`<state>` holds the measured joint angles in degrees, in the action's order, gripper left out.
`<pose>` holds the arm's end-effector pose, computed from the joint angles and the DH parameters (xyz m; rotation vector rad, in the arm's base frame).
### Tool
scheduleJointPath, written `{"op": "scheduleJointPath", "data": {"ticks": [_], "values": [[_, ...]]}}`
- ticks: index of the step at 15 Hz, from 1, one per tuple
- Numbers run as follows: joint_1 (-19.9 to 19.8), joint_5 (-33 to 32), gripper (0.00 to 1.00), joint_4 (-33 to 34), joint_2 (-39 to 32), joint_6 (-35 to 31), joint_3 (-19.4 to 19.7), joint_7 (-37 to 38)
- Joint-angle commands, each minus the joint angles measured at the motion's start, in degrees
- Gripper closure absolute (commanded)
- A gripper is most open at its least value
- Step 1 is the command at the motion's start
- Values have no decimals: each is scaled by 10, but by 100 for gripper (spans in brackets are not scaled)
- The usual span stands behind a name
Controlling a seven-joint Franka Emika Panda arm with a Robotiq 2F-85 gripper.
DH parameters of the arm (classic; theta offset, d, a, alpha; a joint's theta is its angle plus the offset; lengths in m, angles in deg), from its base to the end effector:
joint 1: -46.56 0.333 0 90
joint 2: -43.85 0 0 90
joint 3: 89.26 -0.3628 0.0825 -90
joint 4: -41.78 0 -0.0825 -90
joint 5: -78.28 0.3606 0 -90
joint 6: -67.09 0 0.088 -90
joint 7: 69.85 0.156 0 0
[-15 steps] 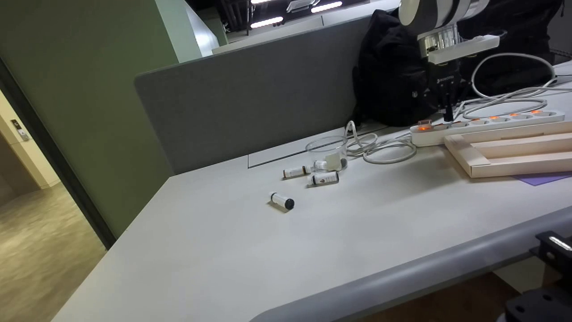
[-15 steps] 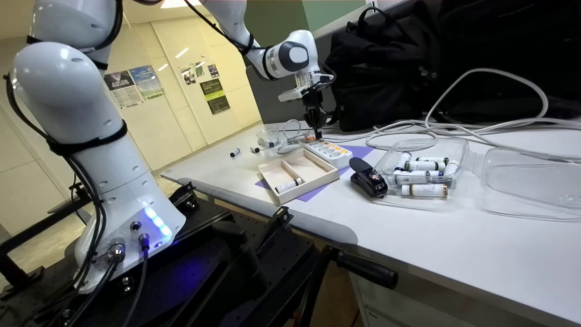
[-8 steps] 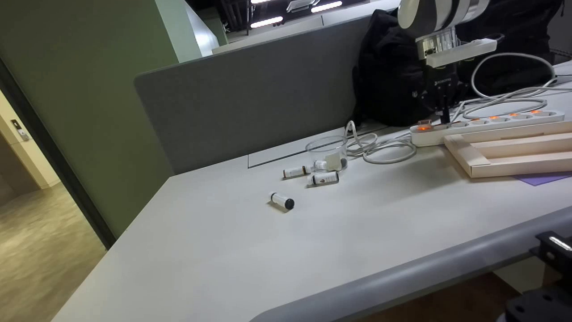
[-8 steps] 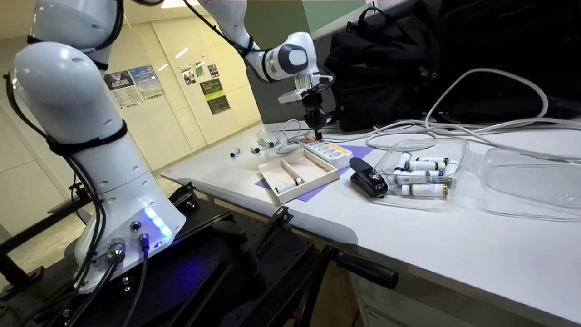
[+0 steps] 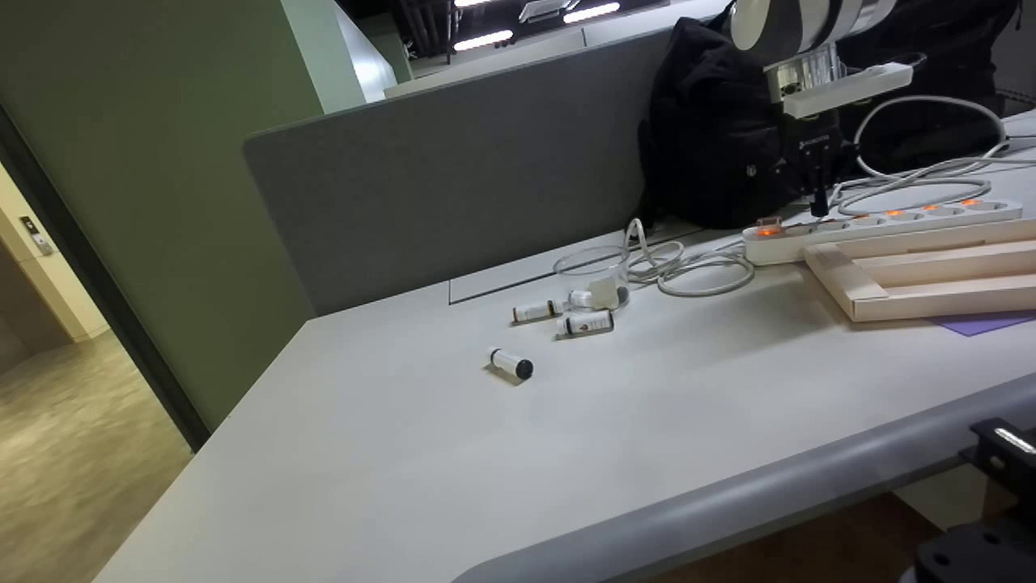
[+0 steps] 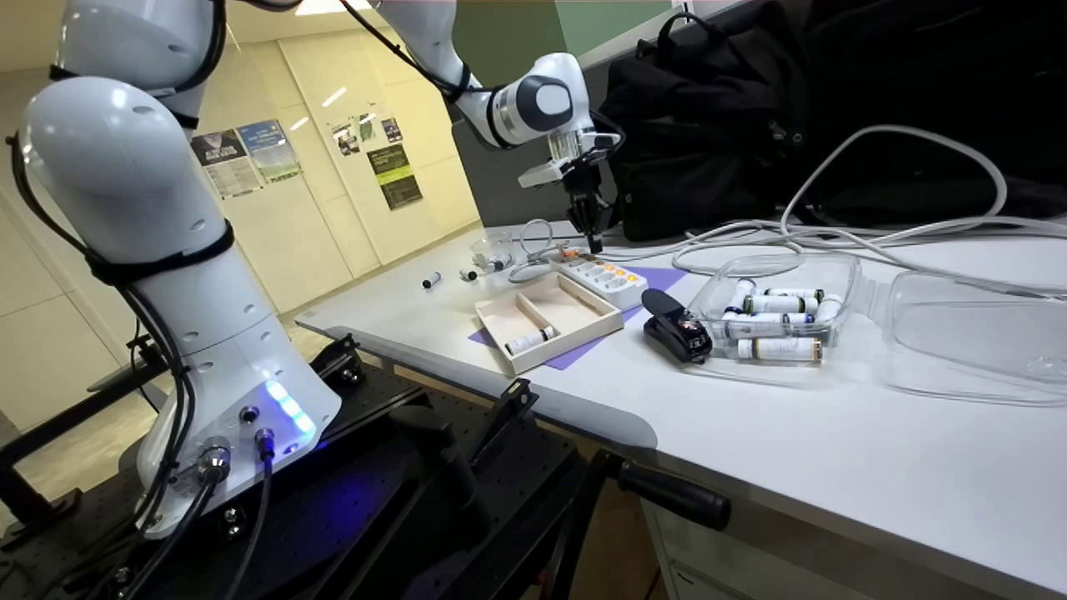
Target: Turn on the second switch from the main switch on the adapter
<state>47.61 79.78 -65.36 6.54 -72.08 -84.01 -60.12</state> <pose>0.6345 -0.0432 0.1642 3.0707 -0.3820 -0.1349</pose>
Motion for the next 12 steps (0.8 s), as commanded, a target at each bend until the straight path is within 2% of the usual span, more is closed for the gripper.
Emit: {"op": "scheduleJointPath", "data": {"ticks": [1, 7, 12], "values": [[14, -25, 100, 13, 0, 31, 18, 35], [18, -38, 100, 12, 1, 53, 21, 36], [23, -44, 100, 11, -4, 42, 20, 42]]}}
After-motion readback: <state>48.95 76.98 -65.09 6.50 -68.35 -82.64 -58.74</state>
